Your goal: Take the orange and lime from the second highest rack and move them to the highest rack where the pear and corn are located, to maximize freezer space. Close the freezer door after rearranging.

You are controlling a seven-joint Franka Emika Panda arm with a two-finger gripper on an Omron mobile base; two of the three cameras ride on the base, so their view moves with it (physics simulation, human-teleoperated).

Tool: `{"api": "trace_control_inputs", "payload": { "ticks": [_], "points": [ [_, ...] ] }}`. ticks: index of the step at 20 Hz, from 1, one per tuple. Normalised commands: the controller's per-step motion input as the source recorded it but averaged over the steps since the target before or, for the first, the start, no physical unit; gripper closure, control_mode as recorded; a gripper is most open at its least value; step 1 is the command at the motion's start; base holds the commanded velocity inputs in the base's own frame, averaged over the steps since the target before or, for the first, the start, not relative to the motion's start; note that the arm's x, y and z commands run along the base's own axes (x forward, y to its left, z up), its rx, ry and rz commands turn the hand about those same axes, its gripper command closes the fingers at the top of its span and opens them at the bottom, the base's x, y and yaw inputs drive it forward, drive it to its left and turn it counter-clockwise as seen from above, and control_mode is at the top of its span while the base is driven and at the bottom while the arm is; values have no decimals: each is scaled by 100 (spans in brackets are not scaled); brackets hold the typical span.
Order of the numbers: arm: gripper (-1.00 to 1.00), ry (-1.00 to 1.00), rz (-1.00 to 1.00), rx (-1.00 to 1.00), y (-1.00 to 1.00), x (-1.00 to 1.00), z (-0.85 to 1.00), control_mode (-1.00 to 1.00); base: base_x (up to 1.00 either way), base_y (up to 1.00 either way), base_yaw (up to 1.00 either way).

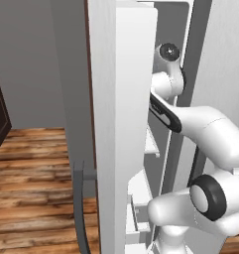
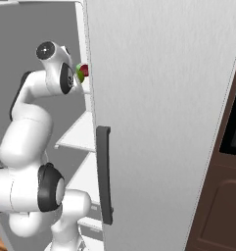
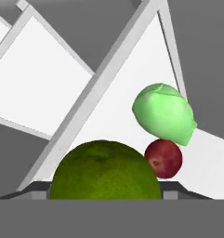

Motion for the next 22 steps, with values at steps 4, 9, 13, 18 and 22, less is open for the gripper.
{"api": "trace_control_inputs", "payload": {
  "ticks": [4, 9, 13, 18, 22],
  "points": [
    [100, 3, 0, -10, 1, 65, -27, -100, 0, 0, 0],
    [100, 0, 0, -1, 10, 64, -24, -100, 0, 0, 0],
    [100, 0, 0, -1, 7, 72, -36, -100, 0, 0, 0],
    [-100, -2, 0, -9, 10, 45, -40, -100, 0, 0, 0],
    [-100, -23, 0, -1, 0, -6, -26, -100, 0, 0, 0]
  ]
}}
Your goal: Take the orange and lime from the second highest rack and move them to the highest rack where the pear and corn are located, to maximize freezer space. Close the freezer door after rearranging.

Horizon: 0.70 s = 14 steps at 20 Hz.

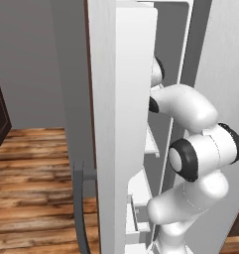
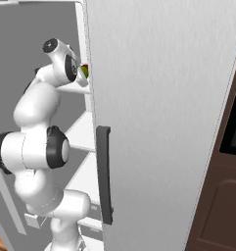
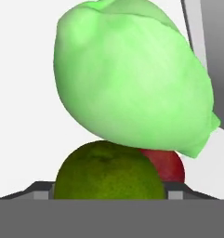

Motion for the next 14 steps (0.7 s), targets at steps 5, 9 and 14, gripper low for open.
{"api": "trace_control_inputs", "payload": {
  "ticks": [5, 9, 14],
  "points": [
    [-100, -7, 0, 8, -8, -22, 0, -100, 0, 0, 0],
    [-100, 0, 0, 12, -20, -39, 25, -100, 0, 0, 0],
    [-100, -7, 0, 7, -10, -64, 19, -100, 0, 0, 0]
  ]
}}
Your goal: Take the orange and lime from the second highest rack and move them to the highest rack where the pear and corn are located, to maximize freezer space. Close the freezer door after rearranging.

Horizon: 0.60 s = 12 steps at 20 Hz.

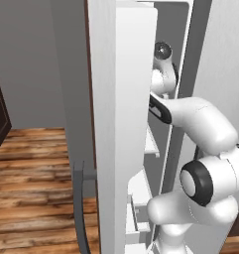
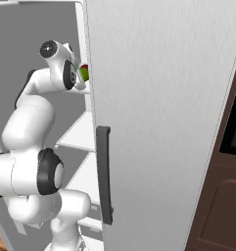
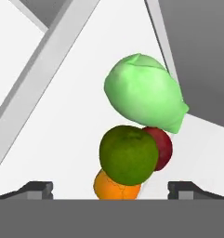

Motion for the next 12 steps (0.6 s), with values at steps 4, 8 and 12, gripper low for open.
{"api": "trace_control_inputs", "payload": {
  "ticks": [4, 8, 12],
  "points": [
    [-100, -10, 0, 7, -5, -90, 16, -100, 0, 0, 0],
    [-100, -14, 0, 9, -7, -99, 11, -100, 0, 0, 0],
    [-100, -27, 0, 17, -17, -100, 30, -100, 0, 0, 0]
  ]
}}
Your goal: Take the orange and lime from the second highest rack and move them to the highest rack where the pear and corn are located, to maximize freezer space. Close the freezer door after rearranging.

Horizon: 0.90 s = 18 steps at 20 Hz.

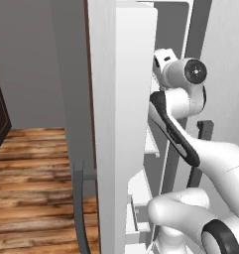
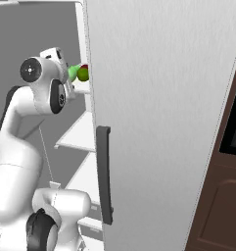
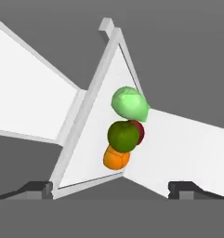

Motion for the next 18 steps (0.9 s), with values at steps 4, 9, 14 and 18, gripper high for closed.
{"api": "trace_control_inputs", "payload": {
  "ticks": [4, 9, 14, 18],
  "points": [
    [-100, -26, 0, 20, -18, -100, 32, -100, 0, 0, 0],
    [-100, -28, 0, 8, -9, -99, 14, -100, 0, 0, 0],
    [-100, -39, 0, 3, -7, -100, -5, -100, 0, 0, 0],
    [-100, 0, 0, 0, 0, 0, 0, 100, -100, 1, -1]
  ]
}}
